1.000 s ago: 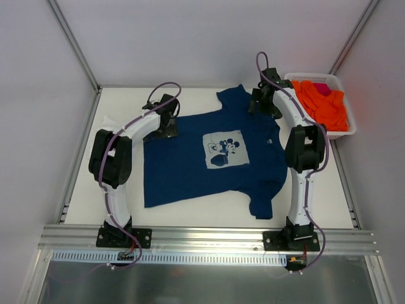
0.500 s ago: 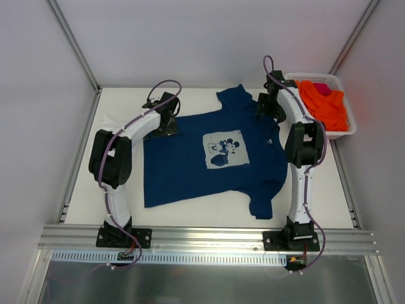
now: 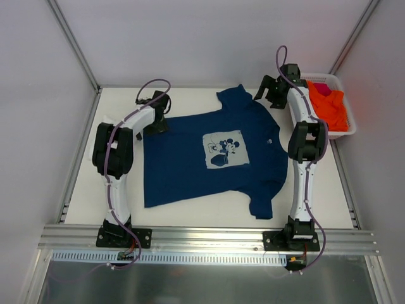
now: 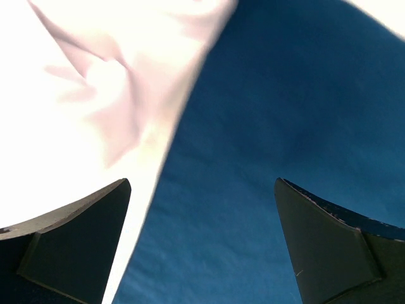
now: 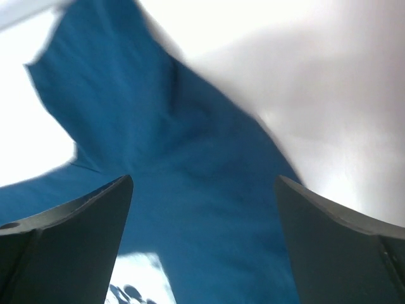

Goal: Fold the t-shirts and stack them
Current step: Flatten out the tshirt, then grap the side of the flattened tshirt furthest away from the robot with both arms

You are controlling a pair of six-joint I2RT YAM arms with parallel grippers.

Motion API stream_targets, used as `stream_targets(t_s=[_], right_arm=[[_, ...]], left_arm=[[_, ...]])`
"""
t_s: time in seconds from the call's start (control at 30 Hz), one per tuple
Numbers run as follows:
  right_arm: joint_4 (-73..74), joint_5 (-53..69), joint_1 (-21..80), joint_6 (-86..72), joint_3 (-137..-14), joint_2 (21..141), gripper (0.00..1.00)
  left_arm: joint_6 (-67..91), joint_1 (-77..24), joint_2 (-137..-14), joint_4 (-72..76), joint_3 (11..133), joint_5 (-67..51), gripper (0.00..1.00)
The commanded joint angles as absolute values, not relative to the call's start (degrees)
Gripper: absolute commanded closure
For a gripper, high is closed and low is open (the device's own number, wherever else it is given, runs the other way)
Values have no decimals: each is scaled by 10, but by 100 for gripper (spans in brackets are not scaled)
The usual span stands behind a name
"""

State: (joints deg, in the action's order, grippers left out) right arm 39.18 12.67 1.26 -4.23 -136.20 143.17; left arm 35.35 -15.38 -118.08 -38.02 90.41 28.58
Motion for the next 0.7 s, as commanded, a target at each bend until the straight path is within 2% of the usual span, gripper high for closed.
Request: stream_targets(t_s=[0.0,0.1,0.3,0.5,0.67], right_arm=[[299,242,5,-83,-1411,1466,1],[237,290,3,-116,-1411,1482,0],[168,308,3,-138,-1412,1506,1],[154,310,5,-132,-1405,1512,0],[154,312,6,-119,-1397,1506,1]], left_arm=[[378,-128,-1188,-388,939,279,1],[387,-115,-1195,-387,949,268,1],[381,-109,-1231,-381,985,264,1],[380,-107,-1282,-381,1039,215,1],[381,-108,-1302,-381,1063,219,2]])
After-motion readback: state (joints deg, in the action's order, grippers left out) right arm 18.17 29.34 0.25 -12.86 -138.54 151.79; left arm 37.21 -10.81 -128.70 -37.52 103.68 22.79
